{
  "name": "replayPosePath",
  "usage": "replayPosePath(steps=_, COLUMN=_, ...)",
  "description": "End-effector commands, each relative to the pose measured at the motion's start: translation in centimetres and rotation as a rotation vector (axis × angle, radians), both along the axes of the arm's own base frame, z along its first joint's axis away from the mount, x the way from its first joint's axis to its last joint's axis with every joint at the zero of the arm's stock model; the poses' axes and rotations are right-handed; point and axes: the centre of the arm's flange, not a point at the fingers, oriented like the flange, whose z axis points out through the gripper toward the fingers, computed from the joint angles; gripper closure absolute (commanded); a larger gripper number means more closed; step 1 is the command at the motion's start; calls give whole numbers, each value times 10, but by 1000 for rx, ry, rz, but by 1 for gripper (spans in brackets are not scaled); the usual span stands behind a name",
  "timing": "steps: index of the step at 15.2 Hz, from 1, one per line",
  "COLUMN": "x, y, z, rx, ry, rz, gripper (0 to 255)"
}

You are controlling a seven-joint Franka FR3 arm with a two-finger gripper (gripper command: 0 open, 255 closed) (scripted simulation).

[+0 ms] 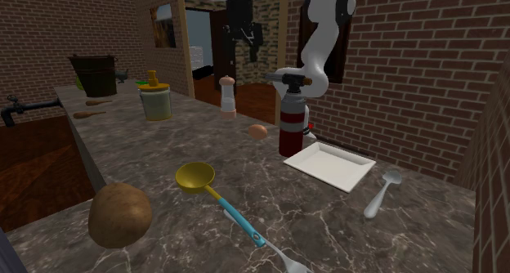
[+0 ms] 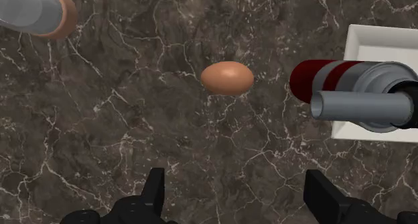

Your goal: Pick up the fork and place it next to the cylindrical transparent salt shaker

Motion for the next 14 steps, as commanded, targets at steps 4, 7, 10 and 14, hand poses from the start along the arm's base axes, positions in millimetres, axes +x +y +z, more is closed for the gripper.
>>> replayPosePath(steps=4, x=32, y=15, z=-17, rx=4, ry=-4, rz=93, gripper=0)
replayPosePath(steps=7, x=62, y=34, z=-34, rx=8, ry=-8, rz=186, gripper=0)
replayPosePath(steps=10, x=90, y=55, z=-51, rx=12, ry=-12, rz=279, gripper=0)
replayPosePath(steps=14, x=125, y=87, z=-73, rx=17, ry=-17, rz=403, gripper=0)
